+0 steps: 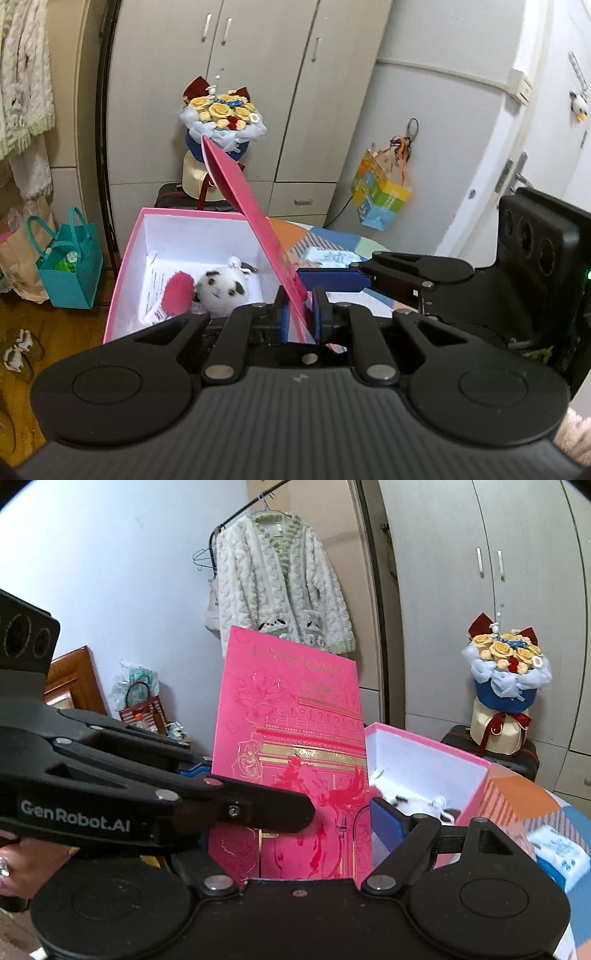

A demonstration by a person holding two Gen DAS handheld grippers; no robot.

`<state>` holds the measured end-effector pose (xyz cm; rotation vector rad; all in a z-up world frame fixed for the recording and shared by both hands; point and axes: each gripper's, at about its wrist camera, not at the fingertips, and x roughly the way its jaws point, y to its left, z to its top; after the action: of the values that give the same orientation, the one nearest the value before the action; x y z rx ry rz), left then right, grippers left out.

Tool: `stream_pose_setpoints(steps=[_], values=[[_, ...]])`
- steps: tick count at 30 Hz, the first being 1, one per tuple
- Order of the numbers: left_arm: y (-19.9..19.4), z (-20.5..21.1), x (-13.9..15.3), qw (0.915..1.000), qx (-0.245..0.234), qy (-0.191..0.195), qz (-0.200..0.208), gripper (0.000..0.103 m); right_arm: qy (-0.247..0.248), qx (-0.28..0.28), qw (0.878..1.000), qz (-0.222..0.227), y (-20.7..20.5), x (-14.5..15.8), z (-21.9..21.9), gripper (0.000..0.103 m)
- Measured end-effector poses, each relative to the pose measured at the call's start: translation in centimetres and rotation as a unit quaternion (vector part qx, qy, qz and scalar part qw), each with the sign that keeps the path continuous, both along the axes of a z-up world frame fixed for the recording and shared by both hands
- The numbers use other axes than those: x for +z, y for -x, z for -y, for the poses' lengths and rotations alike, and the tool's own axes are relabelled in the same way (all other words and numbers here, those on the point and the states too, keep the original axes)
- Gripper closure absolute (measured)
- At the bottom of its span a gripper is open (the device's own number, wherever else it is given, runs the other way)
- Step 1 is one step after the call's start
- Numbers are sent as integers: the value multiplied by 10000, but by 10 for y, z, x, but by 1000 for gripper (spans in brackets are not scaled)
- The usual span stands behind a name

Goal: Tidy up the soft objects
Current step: 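Lower the red envelope into the pink box and open the left gripper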

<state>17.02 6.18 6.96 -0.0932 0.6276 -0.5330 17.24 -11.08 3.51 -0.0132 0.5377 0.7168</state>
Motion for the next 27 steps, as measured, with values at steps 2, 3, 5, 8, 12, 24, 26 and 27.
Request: stream_pose_setpoints(steps=[2,3,5,8,12,24,26,27], values=[[-18,-5,-6,9999,31,70,-93,92,-27,6,9999,-107,-18,-4,-5,20],[-26,-7,-10,9998,46,102,-144,92,-31,4,9998,-176,-26,-7,-7,20],[-44,-11,-19,9994,62,182,-280,92,3,-13,9996,-286,-42,-14,-10,20],[-66,-15,-36,9984,51,267,-499,92,73,-57,9988,-482,-62,-26,-13,20],[-88,-17,-59,9959,-33,368,-825,93,158,-160,9963,-833,-81,-46,-15,20],[-116,-4,-79,9939,-382,447,-934,93,334,-515,9938,-925,-86,-59,-15,21],[-119,-1,-79,9944,-412,411,-884,93,389,-583,9941,-831,-84,-59,-16,21],[-121,0,-80,9940,-419,420,-915,93,422,-611,9940,-799,-84,-58,-16,21]])
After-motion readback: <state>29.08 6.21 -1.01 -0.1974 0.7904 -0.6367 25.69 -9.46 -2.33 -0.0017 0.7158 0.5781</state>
